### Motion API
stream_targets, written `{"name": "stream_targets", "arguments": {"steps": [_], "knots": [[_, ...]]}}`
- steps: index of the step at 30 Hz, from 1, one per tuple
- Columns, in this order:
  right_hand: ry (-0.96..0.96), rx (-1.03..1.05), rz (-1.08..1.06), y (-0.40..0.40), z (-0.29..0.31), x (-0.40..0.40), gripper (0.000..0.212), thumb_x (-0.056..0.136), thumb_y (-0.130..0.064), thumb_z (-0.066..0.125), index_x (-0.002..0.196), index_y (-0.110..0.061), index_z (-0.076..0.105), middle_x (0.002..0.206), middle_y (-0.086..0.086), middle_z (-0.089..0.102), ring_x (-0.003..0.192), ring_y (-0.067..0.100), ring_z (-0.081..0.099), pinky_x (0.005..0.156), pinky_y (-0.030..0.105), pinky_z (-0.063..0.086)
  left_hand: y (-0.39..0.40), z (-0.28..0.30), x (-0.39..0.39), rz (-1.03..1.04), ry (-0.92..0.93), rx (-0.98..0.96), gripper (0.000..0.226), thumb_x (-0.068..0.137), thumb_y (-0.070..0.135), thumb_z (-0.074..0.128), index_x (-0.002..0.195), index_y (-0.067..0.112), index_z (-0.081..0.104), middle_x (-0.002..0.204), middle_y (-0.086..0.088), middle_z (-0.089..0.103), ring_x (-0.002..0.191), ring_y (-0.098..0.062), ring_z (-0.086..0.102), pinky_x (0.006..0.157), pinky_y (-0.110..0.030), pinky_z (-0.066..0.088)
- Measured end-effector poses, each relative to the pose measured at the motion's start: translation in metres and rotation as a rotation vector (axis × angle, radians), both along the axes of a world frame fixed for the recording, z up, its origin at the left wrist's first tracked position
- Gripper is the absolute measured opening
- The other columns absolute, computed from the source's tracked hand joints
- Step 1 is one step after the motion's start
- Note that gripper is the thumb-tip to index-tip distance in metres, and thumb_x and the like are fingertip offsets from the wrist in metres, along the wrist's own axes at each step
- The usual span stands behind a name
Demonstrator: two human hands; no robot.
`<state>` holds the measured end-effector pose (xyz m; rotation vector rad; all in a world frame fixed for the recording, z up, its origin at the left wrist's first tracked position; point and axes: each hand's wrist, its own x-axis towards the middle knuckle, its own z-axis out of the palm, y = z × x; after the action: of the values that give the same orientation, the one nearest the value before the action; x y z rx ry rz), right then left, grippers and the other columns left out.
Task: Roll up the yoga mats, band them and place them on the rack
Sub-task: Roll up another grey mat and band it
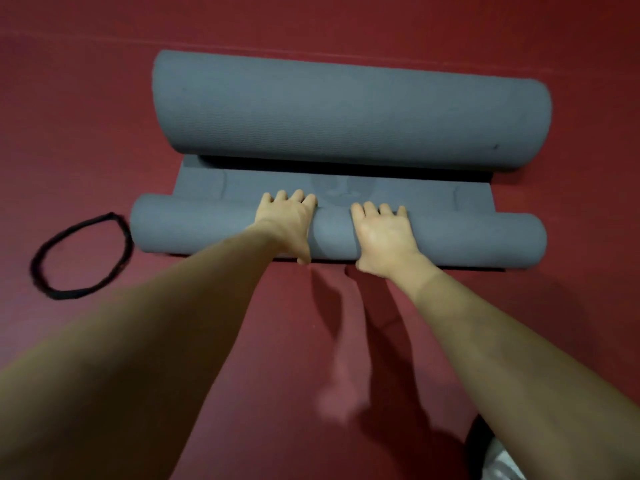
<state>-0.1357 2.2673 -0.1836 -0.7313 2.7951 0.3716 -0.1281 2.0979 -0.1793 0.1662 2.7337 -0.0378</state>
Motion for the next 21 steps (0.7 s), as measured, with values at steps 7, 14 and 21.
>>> {"name": "stream_targets", "arguments": {"steps": [7, 14, 21], "knots": [[-0.069, -0.014, -0.009, 0.001, 0.005, 0.056, 0.075, 0.068, -0.031, 0.073, 0.13, -0.014, 0.035, 0.124, 0.007, 0.049, 0.114, 0.031, 0.05, 0.102, 0.053, 0.032, 0.0, 0.001, 0.055, 0.003, -0.097, 0.016, 0.089, 0.055, 0.047, 0.083, 0.125, 0.02, 0.037, 0.122, -0.002, 0.046, 0.115, -0.025, 0.043, 0.096, -0.038, 0.032], [-0.07, -0.055, 0.069, 0.006, 0.003, 0.081, 0.074, 0.065, -0.041, 0.073, 0.125, -0.016, 0.038, 0.117, 0.006, 0.053, 0.106, 0.03, 0.053, 0.094, 0.044, 0.039, -0.008, 0.0, 0.089, -0.028, -0.057, 0.134, 0.097, 0.049, 0.052, 0.084, 0.125, 0.022, 0.031, 0.123, 0.001, 0.05, 0.112, -0.025, 0.047, 0.092, -0.039, 0.034], [-0.103, -0.089, 0.051, 0.008, 0.005, 0.091, 0.07, 0.064, -0.042, 0.072, 0.12, -0.017, 0.04, 0.115, 0.005, 0.054, 0.105, 0.029, 0.054, 0.092, 0.04, 0.039, -0.017, 0.0, 0.115, -0.043, 0.048, 0.253, 0.095, 0.053, 0.07, 0.075, 0.127, 0.024, 0.038, 0.126, 0.002, 0.042, 0.112, -0.023, 0.043, 0.095, -0.04, 0.031]]}}
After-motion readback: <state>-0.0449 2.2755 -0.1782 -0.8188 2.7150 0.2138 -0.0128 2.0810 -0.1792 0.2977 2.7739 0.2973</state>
